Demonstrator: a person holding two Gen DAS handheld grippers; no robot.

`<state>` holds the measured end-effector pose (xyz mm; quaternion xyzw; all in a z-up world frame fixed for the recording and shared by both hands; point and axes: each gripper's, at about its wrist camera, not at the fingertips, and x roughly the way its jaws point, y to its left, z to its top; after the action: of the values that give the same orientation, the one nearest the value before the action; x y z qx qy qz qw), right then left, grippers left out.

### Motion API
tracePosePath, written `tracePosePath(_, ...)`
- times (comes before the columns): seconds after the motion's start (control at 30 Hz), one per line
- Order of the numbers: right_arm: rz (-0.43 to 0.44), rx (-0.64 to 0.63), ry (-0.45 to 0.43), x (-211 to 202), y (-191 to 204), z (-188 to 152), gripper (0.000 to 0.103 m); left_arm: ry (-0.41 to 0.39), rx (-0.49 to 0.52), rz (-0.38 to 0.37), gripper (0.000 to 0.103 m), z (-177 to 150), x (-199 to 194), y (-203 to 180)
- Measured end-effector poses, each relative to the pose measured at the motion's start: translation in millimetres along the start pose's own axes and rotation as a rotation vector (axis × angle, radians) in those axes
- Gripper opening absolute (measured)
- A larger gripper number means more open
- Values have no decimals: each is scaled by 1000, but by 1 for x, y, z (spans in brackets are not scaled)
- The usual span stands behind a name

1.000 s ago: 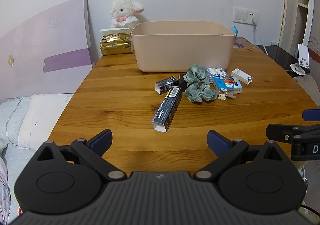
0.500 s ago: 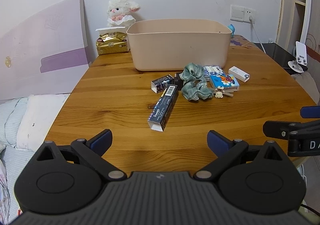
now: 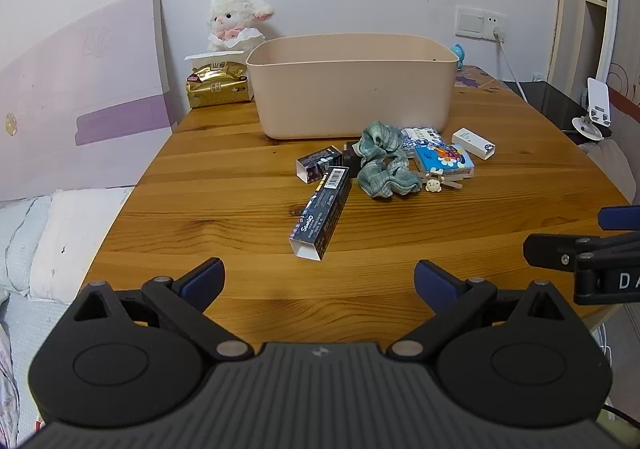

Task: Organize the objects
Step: 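Move both tools toward the items scattered in front of the beige basket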

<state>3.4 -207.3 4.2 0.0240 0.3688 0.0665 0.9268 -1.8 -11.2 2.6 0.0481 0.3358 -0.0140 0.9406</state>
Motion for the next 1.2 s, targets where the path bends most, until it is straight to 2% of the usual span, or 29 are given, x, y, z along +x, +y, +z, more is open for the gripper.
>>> tracePosePath(0.6,0,2,-18,1,-5,7,103,6,-4,4,101,1,3,3)
tracePosePath(1.2,-16,39,49,37,-26,23,103,55,-19,10,101,20,39,6)
